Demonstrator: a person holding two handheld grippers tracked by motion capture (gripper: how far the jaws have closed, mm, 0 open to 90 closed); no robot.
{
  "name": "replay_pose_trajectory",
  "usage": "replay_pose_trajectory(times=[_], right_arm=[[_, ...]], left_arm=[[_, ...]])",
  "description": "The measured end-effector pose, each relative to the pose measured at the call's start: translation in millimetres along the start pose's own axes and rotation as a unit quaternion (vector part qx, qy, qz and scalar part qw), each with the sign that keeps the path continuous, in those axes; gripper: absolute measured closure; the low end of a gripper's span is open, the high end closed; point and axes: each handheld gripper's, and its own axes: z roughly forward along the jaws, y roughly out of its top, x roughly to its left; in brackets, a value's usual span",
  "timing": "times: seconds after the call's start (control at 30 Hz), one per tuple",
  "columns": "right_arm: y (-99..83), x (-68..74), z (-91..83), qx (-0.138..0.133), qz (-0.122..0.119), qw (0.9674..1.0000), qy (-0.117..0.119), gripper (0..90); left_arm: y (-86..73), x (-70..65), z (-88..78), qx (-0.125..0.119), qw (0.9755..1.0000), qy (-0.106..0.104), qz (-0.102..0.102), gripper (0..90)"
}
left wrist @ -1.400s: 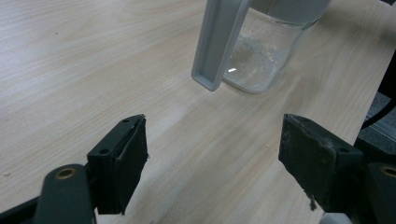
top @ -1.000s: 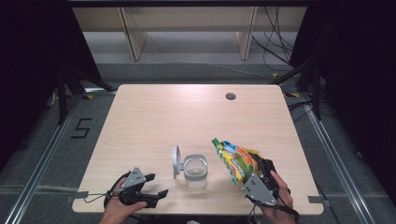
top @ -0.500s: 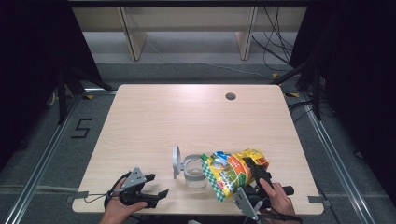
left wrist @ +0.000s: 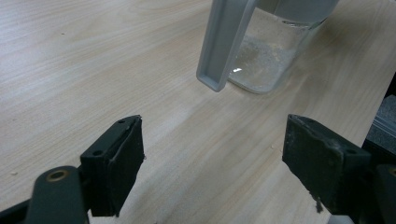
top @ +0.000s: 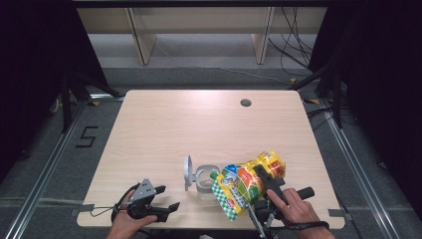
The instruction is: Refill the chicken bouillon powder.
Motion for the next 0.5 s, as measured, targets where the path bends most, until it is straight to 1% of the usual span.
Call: replay_pose_trajectory(times=[0.03, 0.07, 0.1, 0.13, 0.2, 0.23, 0.27, 0.3, 0.33, 0.37, 0.4, 0.43, 0.5], right_arm=[[0.9, -2.5, 1.0, -0.006, -0.018, 0.9998, -0.005, 38.3], [1.4, -3.4, 1.4, -0.003, -0.023, 0.9997, 0.0, 38.5], [1.3, -4.1, 2.4, -0.004, -0.033, 0.9995, -0.003, 38.5], [2.3, -7.2, 3.9, -0.008, -0.058, 0.9983, 0.001, 38.6], [3.5, -7.1, 5.2, -0.005, -0.071, 0.9974, -0.001, 38.7], [2.8, -5.7, 4.7, 0.0, -0.063, 0.998, 0.004, 38.7], [2.9, -9.3, 4.2, 0.001, -0.08, 0.9968, -0.002, 38.8], [2.9, -9.3, 4.2, 0.001, -0.08, 0.9968, -0.002, 38.8], [3.0, -10.5, 4.8, -0.001, -0.085, 0.9964, -0.005, 38.8], [2.6, -10.4, 4.4, 0.003, -0.087, 0.9962, -0.003, 38.8], [2.4, -10.0, 4.5, 0.005, -0.084, 0.9965, -0.002, 38.8], [2.6, -12.5, 4.4, 0.003, -0.097, 0.9953, -0.003, 38.8], [3.1, -15.6, 4.9, 0.005, -0.111, 0.9938, -0.004, 38.9]], left_arm=[[0.4, 0.1, -0.6, 0.002, 1.0, -0.002, -0.001, 20.3], [0.6, 0.4, -0.7, 0.002, 1.0, -0.004, 0.0, 20.3], [0.5, 0.4, -0.4, 0.003, 1.0, -0.003, 0.0, 20.3], [0.1, 0.0, 0.1, 0.0, 1.0, 0.0, -0.001, 20.3], [0.0, 0.1, -0.2, 0.0, 1.0, -0.001, 0.0, 20.3], [-0.1, 0.3, 0.3, -0.003, 1.0, -0.002, -0.001, 20.3], [-0.1, 1.0, 0.4, 0.003, 1.0, -0.005, 0.0, 20.3], [-0.1, 1.0, 0.4, 0.003, 1.0, -0.005, 0.0, 20.4], [-0.1, 0.7, 0.6, 0.002, 1.0, -0.006, -0.001, 20.4], [0.0, 0.5, 0.2, 0.005, 1.0, -0.005, 0.001, 20.4], [0.5, 1.2, -0.7, 0.01, 0.9999, -0.003, 0.007, 20.4], [0.9, 1.0, -1.0, 0.008, 0.9999, -0.004, 0.007, 20.4], [0.5, 0.7, -1.4, 0.008, 0.9999, -0.003, 0.006, 20.4]])
